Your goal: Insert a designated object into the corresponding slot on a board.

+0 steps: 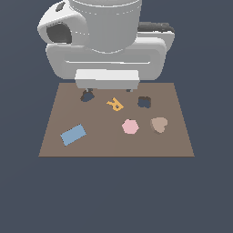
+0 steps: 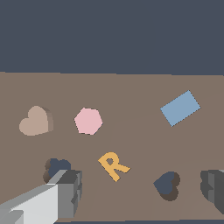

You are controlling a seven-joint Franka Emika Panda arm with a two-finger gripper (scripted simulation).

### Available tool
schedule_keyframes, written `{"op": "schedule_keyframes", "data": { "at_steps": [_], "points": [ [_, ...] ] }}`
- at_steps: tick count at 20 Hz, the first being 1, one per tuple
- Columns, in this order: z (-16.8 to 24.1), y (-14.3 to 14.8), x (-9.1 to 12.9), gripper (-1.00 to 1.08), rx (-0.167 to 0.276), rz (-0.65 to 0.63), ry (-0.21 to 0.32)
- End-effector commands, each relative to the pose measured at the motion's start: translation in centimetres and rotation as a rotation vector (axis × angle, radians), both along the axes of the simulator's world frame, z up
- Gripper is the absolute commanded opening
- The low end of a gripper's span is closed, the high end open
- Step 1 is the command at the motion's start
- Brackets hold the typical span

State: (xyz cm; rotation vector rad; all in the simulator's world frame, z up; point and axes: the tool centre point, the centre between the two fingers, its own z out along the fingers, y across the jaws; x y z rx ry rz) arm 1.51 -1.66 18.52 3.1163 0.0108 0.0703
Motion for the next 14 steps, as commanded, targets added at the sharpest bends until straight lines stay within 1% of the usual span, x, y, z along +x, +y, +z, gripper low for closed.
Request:
{"op": "schedule_keyframes", "data": {
  "at_steps": [1,7,10,14],
  "points": [
    [0.0,0.0,0.0,1.0,0.0,0.0,0.0],
    [-1.0,1.2,0.3,1.0,0.002,0.01,0.003],
    [-2.2,2.6,0.7,1.0,0.004,0.023,0.008],
    [-4.5,5.3,1.3,1.0,0.008,0.047,0.015]
  ]
}}
